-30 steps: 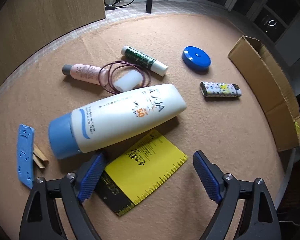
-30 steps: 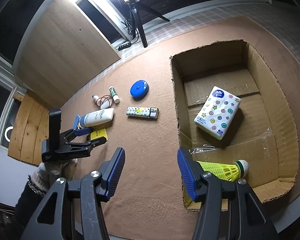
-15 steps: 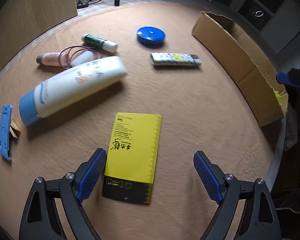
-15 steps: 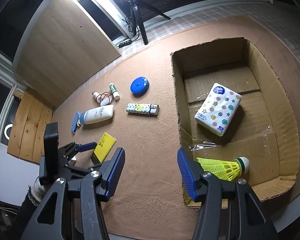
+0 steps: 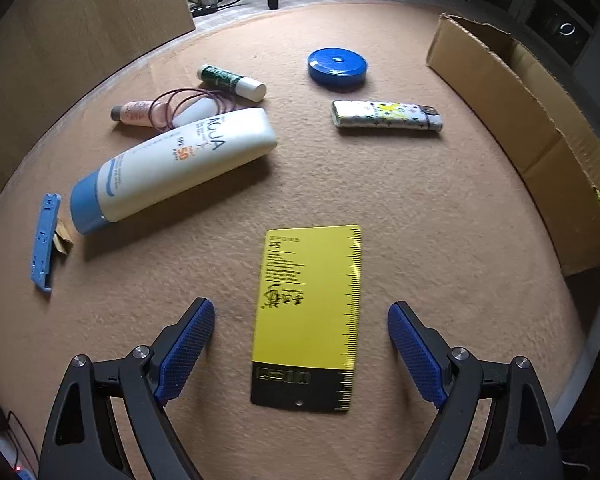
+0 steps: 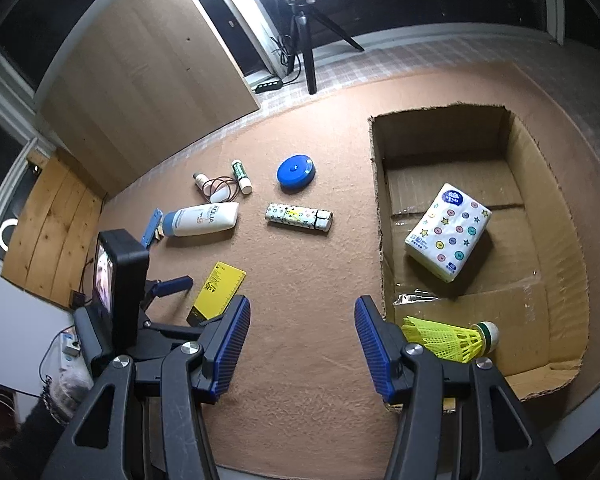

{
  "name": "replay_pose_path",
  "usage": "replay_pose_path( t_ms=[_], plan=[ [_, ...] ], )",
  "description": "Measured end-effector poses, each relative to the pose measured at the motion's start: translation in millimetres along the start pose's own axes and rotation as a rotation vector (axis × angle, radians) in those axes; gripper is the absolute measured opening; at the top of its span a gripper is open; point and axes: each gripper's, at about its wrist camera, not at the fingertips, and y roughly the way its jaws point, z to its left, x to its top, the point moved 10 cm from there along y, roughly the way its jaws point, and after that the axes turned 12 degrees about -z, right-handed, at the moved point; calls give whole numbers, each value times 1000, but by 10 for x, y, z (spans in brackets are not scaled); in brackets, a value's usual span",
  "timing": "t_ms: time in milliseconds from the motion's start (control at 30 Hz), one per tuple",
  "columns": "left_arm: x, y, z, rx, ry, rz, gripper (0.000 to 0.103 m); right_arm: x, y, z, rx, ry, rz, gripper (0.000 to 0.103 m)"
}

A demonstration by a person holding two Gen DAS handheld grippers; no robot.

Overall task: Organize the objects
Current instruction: 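Move the left tool to the yellow card and grasp it, then carry the yellow card with the left tool into the box and release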

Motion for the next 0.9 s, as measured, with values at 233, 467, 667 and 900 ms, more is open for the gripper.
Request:
replay_pose_path(
  t_ms=[233, 467, 667, 900],
  plan=[
    [-62, -24, -26, -3, -17, -6, 82, -2, -45, 35, -16, -32, -19, 51],
    [-71, -74, -78, -13, -19, -22, 62, -11, -65, -8, -27, -33, -23, 51],
    [-64, -88, -81, -30, -30, -28, 53, -15, -109, -88, -39, -21, -28, 51],
    [-33, -91, 17, -65, -81, -20, 53, -27, -152, -164, -50, -12, -34, 51]
  ],
)
